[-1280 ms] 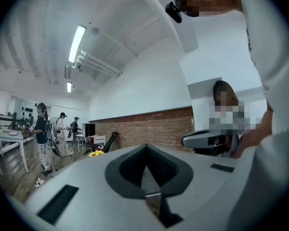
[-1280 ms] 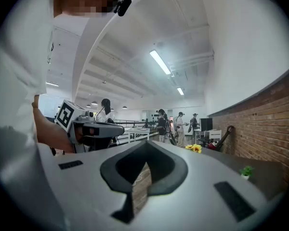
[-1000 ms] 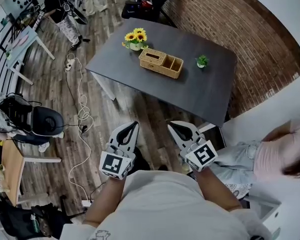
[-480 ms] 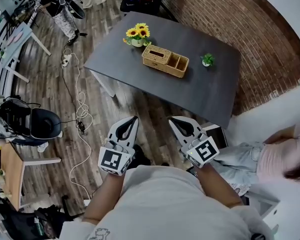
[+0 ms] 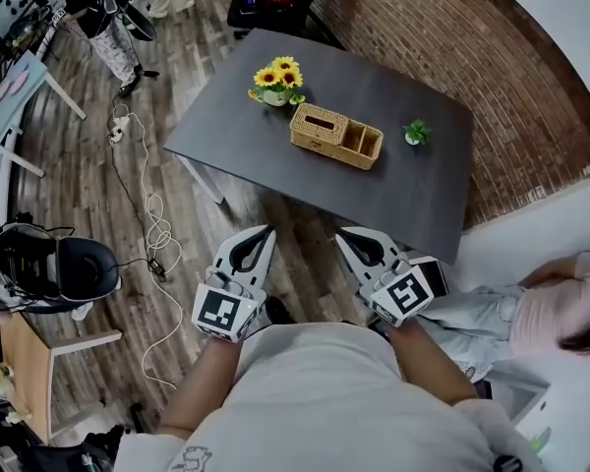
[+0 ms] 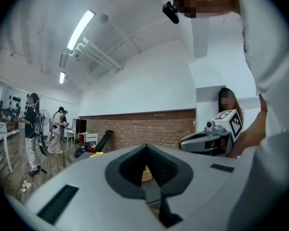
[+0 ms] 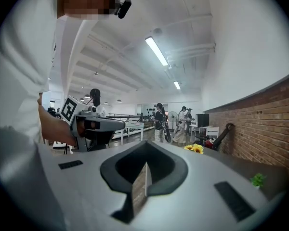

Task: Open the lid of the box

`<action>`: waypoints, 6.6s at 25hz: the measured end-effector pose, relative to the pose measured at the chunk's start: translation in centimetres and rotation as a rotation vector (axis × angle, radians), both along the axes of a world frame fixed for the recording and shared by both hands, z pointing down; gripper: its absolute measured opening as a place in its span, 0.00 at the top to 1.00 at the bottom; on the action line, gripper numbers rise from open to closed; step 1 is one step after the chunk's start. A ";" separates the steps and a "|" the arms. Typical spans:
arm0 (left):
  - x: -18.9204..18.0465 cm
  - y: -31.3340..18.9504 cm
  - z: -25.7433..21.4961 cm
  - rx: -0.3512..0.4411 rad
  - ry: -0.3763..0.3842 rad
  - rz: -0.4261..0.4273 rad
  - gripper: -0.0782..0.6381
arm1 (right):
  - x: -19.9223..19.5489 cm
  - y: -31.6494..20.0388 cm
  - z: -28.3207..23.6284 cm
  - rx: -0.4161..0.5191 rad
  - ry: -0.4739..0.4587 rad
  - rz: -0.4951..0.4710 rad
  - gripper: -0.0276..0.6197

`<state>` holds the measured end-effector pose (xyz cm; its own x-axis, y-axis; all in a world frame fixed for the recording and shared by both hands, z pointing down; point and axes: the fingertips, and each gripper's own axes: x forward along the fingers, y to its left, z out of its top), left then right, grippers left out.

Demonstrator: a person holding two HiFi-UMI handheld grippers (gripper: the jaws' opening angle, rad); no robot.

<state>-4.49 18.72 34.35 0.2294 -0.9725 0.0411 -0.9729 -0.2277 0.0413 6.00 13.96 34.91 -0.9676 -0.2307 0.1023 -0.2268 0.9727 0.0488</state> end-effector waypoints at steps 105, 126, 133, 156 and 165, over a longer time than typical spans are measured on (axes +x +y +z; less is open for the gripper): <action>-11.7 -40.6 22.9 -0.424 -0.037 0.570 0.88 | -15.2 -34.6 31.4 -0.104 0.783 -0.081 0.56; -11.9 -41.4 21.8 -0.425 -0.024 0.568 0.88 | -15.5 -34.2 32.7 0.008 0.910 -0.137 0.58; -11.7 -42.0 20.7 -0.445 -0.030 0.603 0.87 | -15.5 -34.4 30.3 -0.083 0.872 -0.237 0.60; -11.7 -45.8 17.3 -0.434 -0.014 0.654 0.88 | -17.1 -46.1 21.1 -0.056 0.801 -0.239 0.88; -10.5 -46.4 19.1 -0.464 -0.002 0.678 0.88 | -17.5 -51.6 22.8 -0.084 0.784 -0.222 0.83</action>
<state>-14.96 -27.68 53.41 0.7607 -0.5064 0.4062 -0.6301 -0.7265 0.2741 -11.48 -37.62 57.69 -0.6297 -0.0033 0.7768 0.0416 0.9984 0.0379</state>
